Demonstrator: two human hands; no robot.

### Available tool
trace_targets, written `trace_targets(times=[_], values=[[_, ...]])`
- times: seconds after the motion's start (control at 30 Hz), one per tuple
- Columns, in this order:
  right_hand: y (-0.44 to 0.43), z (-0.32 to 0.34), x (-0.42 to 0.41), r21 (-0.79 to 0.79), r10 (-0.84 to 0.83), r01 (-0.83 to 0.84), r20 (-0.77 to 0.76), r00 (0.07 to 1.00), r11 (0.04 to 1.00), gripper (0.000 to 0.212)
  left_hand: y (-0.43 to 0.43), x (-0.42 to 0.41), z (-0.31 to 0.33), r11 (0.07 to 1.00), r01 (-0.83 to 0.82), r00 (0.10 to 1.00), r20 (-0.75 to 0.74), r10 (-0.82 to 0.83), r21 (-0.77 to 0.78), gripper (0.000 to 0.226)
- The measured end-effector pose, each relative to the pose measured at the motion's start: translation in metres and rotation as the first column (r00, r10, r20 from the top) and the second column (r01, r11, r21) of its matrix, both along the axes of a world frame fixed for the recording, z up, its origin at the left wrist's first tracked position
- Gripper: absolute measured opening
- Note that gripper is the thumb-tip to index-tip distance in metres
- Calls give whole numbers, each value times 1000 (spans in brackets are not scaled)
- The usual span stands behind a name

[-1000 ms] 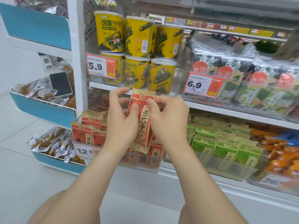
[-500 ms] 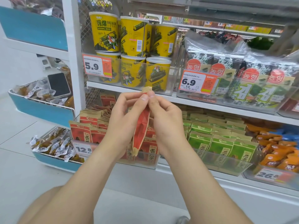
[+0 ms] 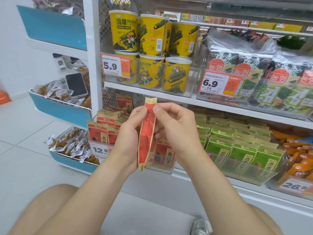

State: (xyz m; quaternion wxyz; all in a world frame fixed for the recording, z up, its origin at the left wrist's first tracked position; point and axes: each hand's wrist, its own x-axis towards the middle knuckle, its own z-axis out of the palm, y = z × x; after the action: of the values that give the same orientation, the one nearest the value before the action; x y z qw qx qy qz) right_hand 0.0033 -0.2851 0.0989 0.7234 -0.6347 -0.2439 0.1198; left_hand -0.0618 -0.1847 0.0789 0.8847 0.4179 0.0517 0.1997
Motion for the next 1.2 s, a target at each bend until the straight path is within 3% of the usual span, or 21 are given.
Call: trace_targets(times=[0.2,0.37,0.5,0.57,0.7,0.8,0.87,0.97,1.07,1.2], values=[[2,-7,-7,-34,34,-34,-1,999,999,13,9,-9,-8,999,-15,1000,-16,15,37,19],[7,-12,-13,61,-50,51,-18,999,997,16,14,-14,-5,985,-43,996,-75,56,166,45],[7,-12,-18,148,-195,177,120,973,973,17,18,-20,-3,936,2,984,-169,61,353,33],[5,-9,-21,153,-149,130,125,981,980,14,17,-21,-3,931,25,983,-177,43,363,47],[-1,-7,-19,-16,22,-20,157,987,1000,13,18,-20,-4,946,-40,983,-156,95,323,62],[-7,-13,-19,-340,133,15,407,904,940,24,22,-20,-3,958,-111,975,-156,156,264,49],[-8,-17,-21,-414,163,82,522,837,906,15,23,-21,-2,948,-109,976,-151,160,298,43],[-7,-18,-18,-273,27,111,456,890,956,8,25,-25,-2,936,-72,986,-116,118,344,33],[-4,-15,-15,-276,16,98,382,924,956,9,24,-27,-4,929,-46,992,-95,87,367,30],[-9,-9,-13,-229,-1,31,127,992,973,17,31,-26,-12,875,-42,991,-92,99,482,47]])
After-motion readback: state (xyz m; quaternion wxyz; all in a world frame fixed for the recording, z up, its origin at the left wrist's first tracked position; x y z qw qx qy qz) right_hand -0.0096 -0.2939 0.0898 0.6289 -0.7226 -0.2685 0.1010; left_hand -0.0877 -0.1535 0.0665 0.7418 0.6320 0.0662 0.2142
